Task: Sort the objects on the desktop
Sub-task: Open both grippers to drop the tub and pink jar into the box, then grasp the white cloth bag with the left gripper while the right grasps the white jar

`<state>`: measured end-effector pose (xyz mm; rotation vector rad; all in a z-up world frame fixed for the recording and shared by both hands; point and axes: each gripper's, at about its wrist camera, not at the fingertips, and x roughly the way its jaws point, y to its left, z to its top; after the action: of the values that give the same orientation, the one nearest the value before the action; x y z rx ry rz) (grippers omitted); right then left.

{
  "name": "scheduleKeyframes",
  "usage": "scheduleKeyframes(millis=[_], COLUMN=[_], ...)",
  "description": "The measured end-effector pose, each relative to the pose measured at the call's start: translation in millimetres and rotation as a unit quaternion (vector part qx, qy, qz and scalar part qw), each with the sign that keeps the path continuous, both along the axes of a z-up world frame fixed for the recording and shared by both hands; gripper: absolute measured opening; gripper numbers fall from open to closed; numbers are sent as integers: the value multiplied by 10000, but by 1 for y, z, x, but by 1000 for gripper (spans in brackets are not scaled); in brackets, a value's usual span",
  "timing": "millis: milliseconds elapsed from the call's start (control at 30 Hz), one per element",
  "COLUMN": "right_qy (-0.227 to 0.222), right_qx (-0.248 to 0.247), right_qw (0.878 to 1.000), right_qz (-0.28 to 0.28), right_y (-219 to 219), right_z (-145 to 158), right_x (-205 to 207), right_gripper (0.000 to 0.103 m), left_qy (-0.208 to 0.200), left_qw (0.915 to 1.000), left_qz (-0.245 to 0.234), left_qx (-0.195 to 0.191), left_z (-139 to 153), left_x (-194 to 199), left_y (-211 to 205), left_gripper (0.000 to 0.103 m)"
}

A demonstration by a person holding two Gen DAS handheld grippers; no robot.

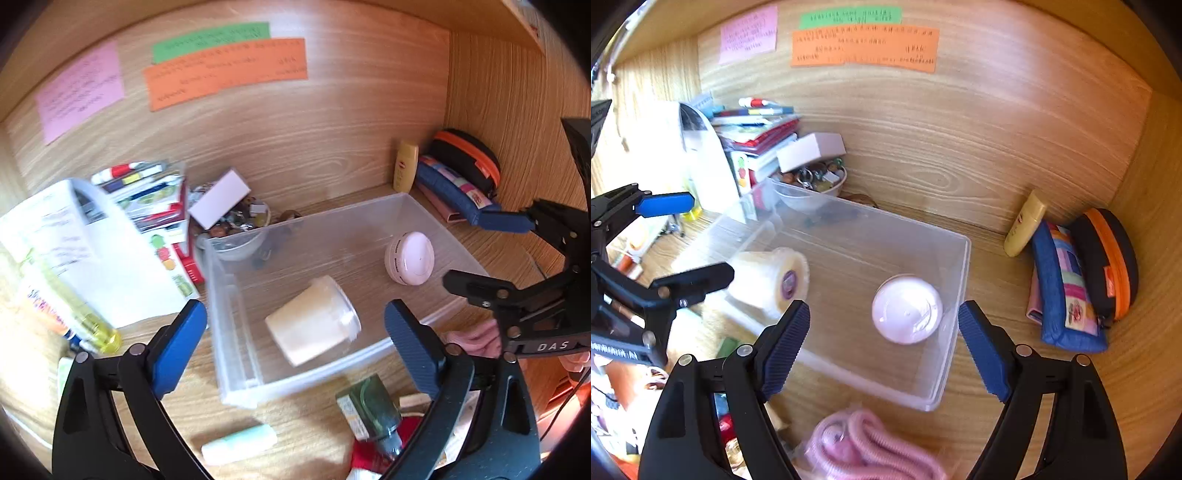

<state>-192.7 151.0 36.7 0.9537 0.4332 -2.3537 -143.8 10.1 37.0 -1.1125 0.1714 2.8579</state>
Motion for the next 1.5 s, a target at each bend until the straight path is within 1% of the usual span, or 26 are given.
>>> scheduleKeyframes(millis=[133,300,533,633,700,867,1033,1233,1367,1500], right_qy=[75,116,110,90,91,-2,-82,-143,-166,-263], right_qx=[-119,-254,-361,-435,-456,-489,-463,-461,-459,-501], right_qw=[9999,9996,9992,9989,9987,9985,9986,9985,9986,9982], right_qz=[-52,-88,-114,-150,-189,-239,-246,-239,-211,-211], right_y=[9,19,27,32,37,45,52,57,59,62], right_z=[5,6,-3,-8,-11,-19,-28,-39,-43,-48], right_x=[19,43,72,81,88,100,111,125,132,135], right_gripper=[82,83,83,83,83,83,83,83,83,83], left_qy=[133,220,113,1,-60,-189,-406,-508,-525,-633], left_qw=[9999,9996,9992,9990,9990,9992,9985,9978,9979,9970], left_qz=[79,175,371,412,394,317,288,227,69,-167], left_qx=[13,15,113,181,214,131,248,353,360,419], left_z=[9,11,1,-6,-11,-26,-40,-50,-54,-61], left_x=[25,57,90,103,112,135,155,179,190,193], left_y=[-8,-15,-25,-27,-26,-19,-15,-5,8,23], left_gripper=[98,100,100,100,100,100,100,100,100,100])
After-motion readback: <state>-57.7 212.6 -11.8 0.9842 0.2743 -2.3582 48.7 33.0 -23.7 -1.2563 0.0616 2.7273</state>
